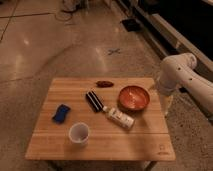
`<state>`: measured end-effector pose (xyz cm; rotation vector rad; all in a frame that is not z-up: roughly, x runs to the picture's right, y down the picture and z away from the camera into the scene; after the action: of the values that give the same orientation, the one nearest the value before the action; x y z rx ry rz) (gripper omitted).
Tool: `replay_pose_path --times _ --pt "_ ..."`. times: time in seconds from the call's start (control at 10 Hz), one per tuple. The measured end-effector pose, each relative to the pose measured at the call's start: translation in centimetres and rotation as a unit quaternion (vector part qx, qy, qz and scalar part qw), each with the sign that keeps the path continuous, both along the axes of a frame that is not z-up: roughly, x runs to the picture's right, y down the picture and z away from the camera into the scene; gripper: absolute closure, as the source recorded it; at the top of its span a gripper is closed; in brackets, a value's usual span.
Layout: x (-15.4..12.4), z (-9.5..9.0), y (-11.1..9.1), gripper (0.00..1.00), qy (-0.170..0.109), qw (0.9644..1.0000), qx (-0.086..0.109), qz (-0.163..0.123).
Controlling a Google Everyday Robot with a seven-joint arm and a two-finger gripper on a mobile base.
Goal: Place the pepper on the white sponge
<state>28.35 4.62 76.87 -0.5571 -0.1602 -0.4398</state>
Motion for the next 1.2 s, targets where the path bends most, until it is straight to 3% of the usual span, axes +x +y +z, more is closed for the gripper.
replay_pose_path --times 0.5,0.8,1.2 --pt "0.0 0.2 -0.3 0.20 0.003 1.0000 0.002 0.003" --pt "-2.5 2.0 -3.4 0.20 0.001 0.9998 0.021 0.001" --pt "-8.6 4.7 -8.8 0.20 -0.022 0.9983 0.054 -0.003"
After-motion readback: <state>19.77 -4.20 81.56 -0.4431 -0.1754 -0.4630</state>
